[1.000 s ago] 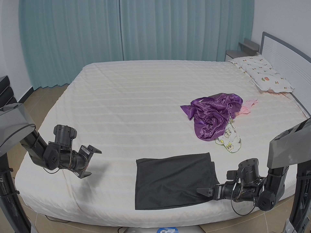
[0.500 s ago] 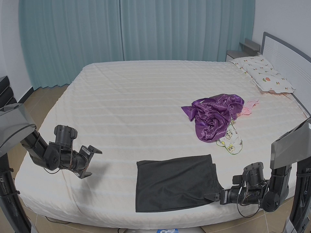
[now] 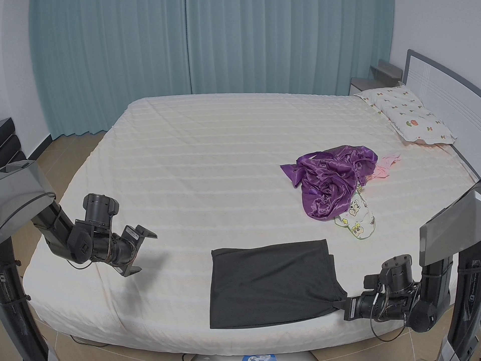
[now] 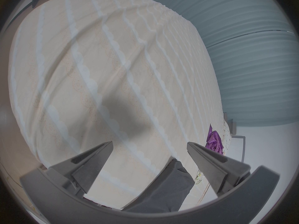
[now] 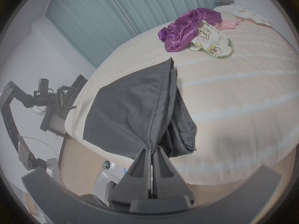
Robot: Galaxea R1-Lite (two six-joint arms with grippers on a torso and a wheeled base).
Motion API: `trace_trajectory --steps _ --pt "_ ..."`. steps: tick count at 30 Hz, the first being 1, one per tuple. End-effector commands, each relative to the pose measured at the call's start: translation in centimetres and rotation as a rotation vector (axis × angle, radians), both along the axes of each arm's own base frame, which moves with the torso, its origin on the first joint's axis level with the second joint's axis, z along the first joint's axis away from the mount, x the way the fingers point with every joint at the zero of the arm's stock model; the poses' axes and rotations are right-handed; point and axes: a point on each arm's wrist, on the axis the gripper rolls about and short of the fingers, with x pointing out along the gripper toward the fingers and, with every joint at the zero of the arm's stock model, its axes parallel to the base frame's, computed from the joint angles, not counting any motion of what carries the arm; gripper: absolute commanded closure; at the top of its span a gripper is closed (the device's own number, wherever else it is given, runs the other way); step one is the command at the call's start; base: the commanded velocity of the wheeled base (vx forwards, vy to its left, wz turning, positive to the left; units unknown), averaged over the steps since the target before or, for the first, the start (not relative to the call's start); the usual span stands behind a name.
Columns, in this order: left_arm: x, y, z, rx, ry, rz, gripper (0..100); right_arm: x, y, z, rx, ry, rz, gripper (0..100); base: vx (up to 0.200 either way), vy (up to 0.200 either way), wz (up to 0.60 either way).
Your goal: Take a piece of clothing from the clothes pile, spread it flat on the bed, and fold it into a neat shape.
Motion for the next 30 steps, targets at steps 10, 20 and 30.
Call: trace_trajectory --steps 10,20,30 --pt "0.0 0.0 -0.1 0.002 0.001 -0.001 0 -1.2 -1.3 -0.9 -0.024 0.057 -0.029 100 0.000 0.000 0.00" --pt "0.0 0.0 -0.1 0.002 0.002 0.001 0 0.8 -2.3 1.5 0.058 -0.108 -0.049 0 0.000 0.000 0.00" --pt "0.0 0.0 -0.1 0.005 0.002 0.003 0 8.4 -1.8 1.2 0.166 -0.217 -0.129 0 0.000 0.000 0.00"
